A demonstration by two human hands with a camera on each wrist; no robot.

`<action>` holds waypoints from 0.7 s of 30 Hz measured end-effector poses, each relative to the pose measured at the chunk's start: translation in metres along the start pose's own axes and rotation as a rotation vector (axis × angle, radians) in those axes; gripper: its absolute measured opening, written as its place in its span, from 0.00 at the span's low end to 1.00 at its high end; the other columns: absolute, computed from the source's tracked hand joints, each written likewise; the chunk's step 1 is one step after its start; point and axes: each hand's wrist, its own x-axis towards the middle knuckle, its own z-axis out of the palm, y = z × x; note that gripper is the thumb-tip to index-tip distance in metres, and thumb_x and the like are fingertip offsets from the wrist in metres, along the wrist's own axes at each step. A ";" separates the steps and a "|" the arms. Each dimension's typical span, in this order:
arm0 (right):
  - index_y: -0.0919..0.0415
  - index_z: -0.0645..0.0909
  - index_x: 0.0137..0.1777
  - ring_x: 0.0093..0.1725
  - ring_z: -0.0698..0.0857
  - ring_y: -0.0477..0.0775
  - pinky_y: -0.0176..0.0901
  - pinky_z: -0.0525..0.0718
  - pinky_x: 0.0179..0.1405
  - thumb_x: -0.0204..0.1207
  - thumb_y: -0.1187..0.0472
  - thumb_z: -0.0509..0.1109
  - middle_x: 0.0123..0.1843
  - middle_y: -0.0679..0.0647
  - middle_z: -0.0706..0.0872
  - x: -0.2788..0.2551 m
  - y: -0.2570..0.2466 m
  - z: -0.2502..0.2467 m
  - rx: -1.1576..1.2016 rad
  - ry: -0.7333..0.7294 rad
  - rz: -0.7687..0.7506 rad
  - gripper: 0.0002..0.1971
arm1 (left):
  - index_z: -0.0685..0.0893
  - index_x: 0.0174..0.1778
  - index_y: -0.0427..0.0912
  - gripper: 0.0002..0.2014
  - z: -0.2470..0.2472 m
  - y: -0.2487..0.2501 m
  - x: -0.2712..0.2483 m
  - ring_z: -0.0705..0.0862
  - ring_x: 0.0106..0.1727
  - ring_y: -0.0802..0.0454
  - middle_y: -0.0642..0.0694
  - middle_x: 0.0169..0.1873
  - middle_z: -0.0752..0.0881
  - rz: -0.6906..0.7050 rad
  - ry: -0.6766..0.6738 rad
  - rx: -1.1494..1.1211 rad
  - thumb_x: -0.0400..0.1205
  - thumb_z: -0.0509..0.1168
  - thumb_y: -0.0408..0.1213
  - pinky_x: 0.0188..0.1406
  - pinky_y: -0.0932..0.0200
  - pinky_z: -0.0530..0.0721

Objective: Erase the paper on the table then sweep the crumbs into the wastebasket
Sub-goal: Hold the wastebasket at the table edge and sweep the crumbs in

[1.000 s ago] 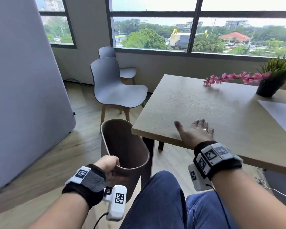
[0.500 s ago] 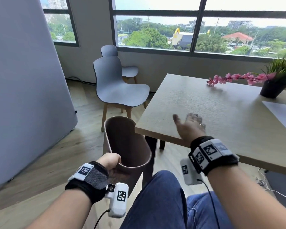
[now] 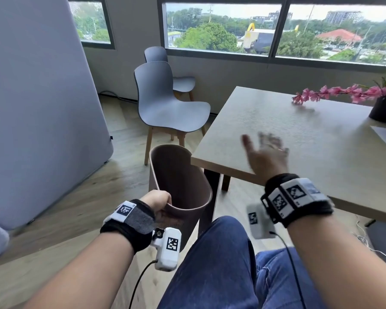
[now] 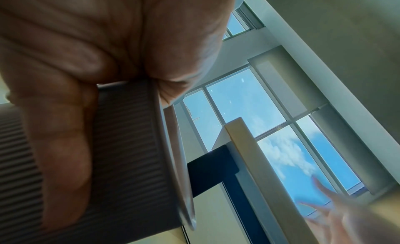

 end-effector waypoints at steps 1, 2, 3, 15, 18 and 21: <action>0.62 0.48 0.86 0.86 0.44 0.59 0.59 0.41 0.83 0.82 0.33 0.41 0.87 0.61 0.47 0.006 0.012 -0.004 -0.013 -0.057 0.135 0.41 | 0.66 0.37 0.28 0.07 0.000 0.000 -0.001 0.84 0.18 0.33 0.33 0.12 0.79 0.001 -0.005 0.006 0.75 0.44 0.17 0.22 0.35 0.84; 0.64 0.46 0.85 0.86 0.43 0.60 0.60 0.42 0.83 0.81 0.31 0.39 0.87 0.63 0.45 0.009 0.018 -0.004 -0.040 -0.134 0.217 0.44 | 0.66 0.37 0.28 0.07 0.000 0.000 0.000 0.84 0.18 0.34 0.33 0.12 0.79 0.000 -0.010 0.006 0.75 0.44 0.17 0.22 0.36 0.84; 0.66 0.45 0.85 0.86 0.43 0.61 0.60 0.42 0.83 0.79 0.30 0.37 0.87 0.63 0.45 0.010 0.017 0.000 -0.100 -0.194 0.230 0.46 | 0.66 0.38 0.28 0.08 0.001 0.000 -0.001 0.84 0.18 0.34 0.32 0.13 0.80 0.000 -0.019 0.005 0.76 0.44 0.18 0.20 0.37 0.84; 0.58 0.57 0.84 0.84 0.55 0.58 0.56 0.48 0.83 0.82 0.35 0.49 0.85 0.57 0.59 -0.004 -0.048 0.028 0.042 -0.030 -0.245 0.37 | 0.68 0.43 0.28 0.09 -0.002 0.000 0.000 0.84 0.17 0.35 0.30 0.18 0.83 -0.006 -0.047 0.004 0.77 0.43 0.19 0.12 0.49 0.83; 0.65 0.40 0.85 0.85 0.40 0.62 0.61 0.39 0.83 0.79 0.30 0.39 0.86 0.64 0.41 0.025 -0.023 0.023 -0.091 -0.211 0.184 0.46 | 0.68 0.42 0.28 0.08 -0.002 0.000 0.001 0.84 0.17 0.35 0.30 0.18 0.83 -0.012 -0.047 0.007 0.77 0.43 0.19 0.13 0.47 0.85; 0.64 0.48 0.85 0.85 0.45 0.64 0.61 0.42 0.82 0.76 0.26 0.39 0.86 0.64 0.45 0.014 -0.043 0.032 -0.182 -0.308 -0.061 0.49 | 0.68 0.42 0.27 0.08 -0.003 -0.002 0.006 0.86 0.19 0.34 0.29 0.20 0.84 -0.025 -0.060 0.000 0.77 0.44 0.19 0.19 0.44 0.86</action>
